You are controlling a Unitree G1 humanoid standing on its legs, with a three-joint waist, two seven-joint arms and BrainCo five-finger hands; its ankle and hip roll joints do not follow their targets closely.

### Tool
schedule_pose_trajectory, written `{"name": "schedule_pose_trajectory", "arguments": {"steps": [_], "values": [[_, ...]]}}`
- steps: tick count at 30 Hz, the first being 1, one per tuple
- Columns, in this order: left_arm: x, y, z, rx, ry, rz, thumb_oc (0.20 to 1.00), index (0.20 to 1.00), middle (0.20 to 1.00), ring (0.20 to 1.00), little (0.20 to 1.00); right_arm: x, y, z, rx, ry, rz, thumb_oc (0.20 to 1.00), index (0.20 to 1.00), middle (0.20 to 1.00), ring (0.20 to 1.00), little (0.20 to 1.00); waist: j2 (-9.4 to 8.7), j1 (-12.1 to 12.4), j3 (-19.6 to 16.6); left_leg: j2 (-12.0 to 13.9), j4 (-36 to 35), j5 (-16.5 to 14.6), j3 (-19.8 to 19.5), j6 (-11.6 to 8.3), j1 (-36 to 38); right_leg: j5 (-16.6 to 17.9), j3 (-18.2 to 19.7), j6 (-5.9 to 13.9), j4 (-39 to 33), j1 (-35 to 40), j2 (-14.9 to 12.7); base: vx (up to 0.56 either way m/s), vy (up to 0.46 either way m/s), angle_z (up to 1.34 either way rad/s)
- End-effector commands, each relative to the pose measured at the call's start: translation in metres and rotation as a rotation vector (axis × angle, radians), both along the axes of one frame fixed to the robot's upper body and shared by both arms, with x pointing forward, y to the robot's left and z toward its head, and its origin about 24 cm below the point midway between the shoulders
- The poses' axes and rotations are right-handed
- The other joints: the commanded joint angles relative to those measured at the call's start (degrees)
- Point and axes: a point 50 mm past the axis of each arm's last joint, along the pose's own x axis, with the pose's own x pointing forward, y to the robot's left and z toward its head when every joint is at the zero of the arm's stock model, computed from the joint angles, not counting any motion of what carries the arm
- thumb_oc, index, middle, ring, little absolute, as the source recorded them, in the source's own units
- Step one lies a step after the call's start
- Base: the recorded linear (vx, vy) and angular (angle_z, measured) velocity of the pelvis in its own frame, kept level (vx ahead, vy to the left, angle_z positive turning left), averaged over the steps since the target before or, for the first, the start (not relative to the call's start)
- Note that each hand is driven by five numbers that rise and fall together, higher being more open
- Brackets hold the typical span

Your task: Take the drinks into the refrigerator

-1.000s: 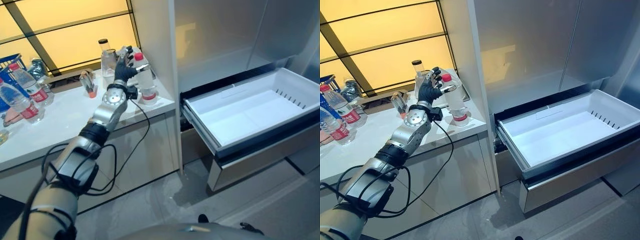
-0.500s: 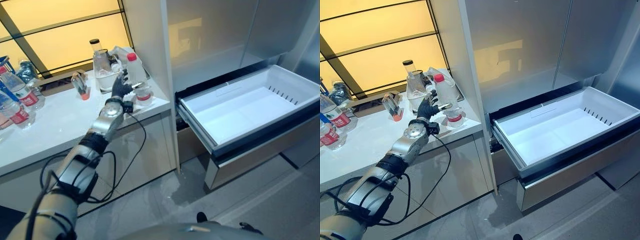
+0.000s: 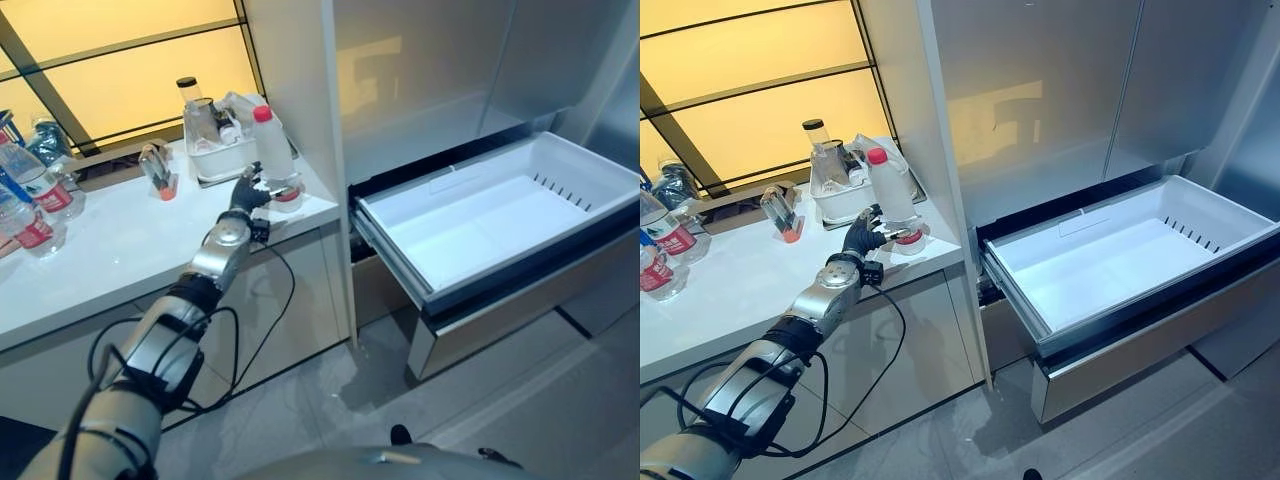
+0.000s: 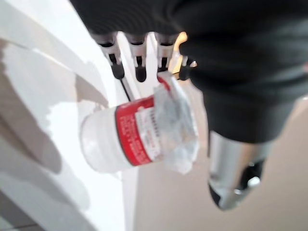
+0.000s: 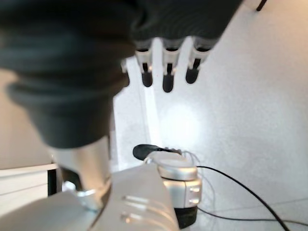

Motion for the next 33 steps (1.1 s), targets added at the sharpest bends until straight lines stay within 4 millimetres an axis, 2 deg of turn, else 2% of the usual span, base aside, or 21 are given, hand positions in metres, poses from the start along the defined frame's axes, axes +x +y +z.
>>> {"name": "schedule_pose_trajectory", "arguments": {"steps": [1, 8, 14, 17, 18, 22, 29, 33], "values": [[0.026, -0.008, 0.063, 0.025, -0.167, 0.002, 1.000, 1.000, 1.000, 1.000, 1.000, 0.013, -0.001, 0.002, 0.008, -0.041, 0.000, 1.000, 1.000, 1.000, 1.000, 1.000, 0.52, -2.1, 3.5, -0.2, 0.4, -1.3, -1.7, 0.12, -1.0, -10.9, 2.7, 4.12, 0.6, 9.1, -0.6, -0.03, -0.003, -0.10], [0.031, -0.026, 0.072, 0.011, -0.180, -0.047, 1.000, 1.000, 1.000, 1.000, 1.000, 0.012, -0.006, 0.004, 0.001, -0.068, -0.040, 1.000, 1.000, 1.000, 1.000, 1.000, 1.57, -4.3, 4.7, -0.2, 0.4, -0.8, -0.2, -0.09, -2.2, -10.2, 4.1, 4.22, 0.6, 7.4, -0.4, -0.02, 0.005, -0.08], [0.033, -0.037, 0.067, -0.019, -0.140, -0.072, 1.000, 1.000, 1.000, 1.000, 1.000, 0.007, -0.011, 0.005, -0.007, -0.085, -0.078, 1.000, 1.000, 1.000, 1.000, 1.000, 2.58, -6.4, 5.2, -0.2, 0.4, -0.6, 0.8, -0.22, -2.6, -9.9, 5.2, 4.26, 0.6, 6.6, -0.3, -0.01, 0.013, -0.11], [0.035, -0.046, 0.061, -0.015, -0.100, -0.082, 1.000, 1.000, 1.000, 1.000, 1.000, 0.004, -0.013, 0.006, -0.006, -0.095, -0.103, 1.000, 1.000, 1.000, 1.000, 1.000, 3.26, -8.3, 5.5, -0.2, 0.4, -0.6, 1.6, -0.42, -2.7, -9.8, 6.1, 4.27, 0.6, 6.3, -0.4, 0.00, 0.010, 0.00], [0.035, -0.052, 0.062, -0.050, -0.109, -0.084, 0.200, 0.200, 0.200, 0.200, 0.200, 0.003, -0.012, 0.006, -0.005, -0.102, -0.111, 1.000, 1.000, 1.000, 1.000, 1.000, 3.34, -8.7, 5.7, -0.2, 0.4, -0.5, 1.8, -0.43, -2.7, -9.7, 6.2, 4.25, 0.6, 6.2, -0.4, 0.00, 0.000, 0.00], [0.031, -0.073, 0.058, -0.149, -0.126, -0.112, 0.200, 0.200, 0.200, 0.200, 0.200, 0.005, -0.013, 0.007, -0.015, -0.134, -0.133, 1.000, 1.000, 1.000, 1.000, 1.000, 3.59, -9.7, 6.4, -0.4, 0.4, -0.1, 2.1, -0.49, -3.6, -9.2, 6.6, 4.17, 0.6, 5.2, -0.5, -0.04, 0.001, -0.07], [0.023, -0.087, 0.051, -0.181, -0.138, -0.155, 0.200, 0.200, 0.200, 0.200, 0.200, -0.006, -0.012, 0.005, -0.019, -0.118, -0.160, 1.000, 1.000, 1.000, 1.000, 1.000, 3.56, -9.5, 6.1, 0.0, 0.4, 0.5, 2.1, -0.75, -4.1, -9.4, 6.2, 3.89, 0.6, 5.0, -0.2, -0.01, -0.008, -0.03], [0.018, -0.095, 0.051, -0.232, -0.167, -0.188, 0.200, 0.200, 0.200, 0.200, 0.200, -0.004, -0.010, 0.005, -0.016, -0.125, -0.165, 1.000, 1.000, 1.000, 1.000, 1.000, 3.08, -8.8, 5.8, 0.1, 0.4, 0.7, 1.4, -0.82, -4.2, -9.6, 5.6, 3.69, 0.6, 5.4, -0.2, -0.02, -0.039, 0.02]]}}
